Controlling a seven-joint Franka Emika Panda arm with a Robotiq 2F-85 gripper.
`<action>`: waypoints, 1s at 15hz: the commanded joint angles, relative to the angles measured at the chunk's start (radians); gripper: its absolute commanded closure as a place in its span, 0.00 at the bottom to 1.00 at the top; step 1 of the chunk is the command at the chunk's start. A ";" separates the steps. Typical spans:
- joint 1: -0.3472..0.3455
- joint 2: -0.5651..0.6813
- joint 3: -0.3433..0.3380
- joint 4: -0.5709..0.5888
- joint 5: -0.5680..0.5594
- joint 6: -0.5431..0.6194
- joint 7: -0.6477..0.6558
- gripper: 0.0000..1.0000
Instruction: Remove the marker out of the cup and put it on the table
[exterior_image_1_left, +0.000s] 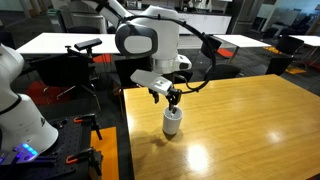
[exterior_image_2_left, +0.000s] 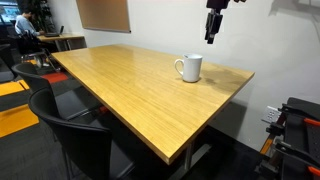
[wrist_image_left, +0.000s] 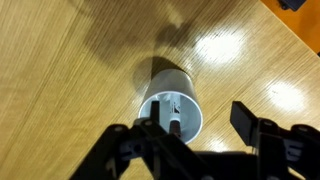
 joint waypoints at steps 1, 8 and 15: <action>-0.028 0.055 0.027 0.026 0.026 0.073 -0.034 0.29; -0.060 0.119 0.076 0.034 0.145 0.161 -0.160 0.38; -0.089 0.156 0.113 0.058 0.204 0.158 -0.245 0.46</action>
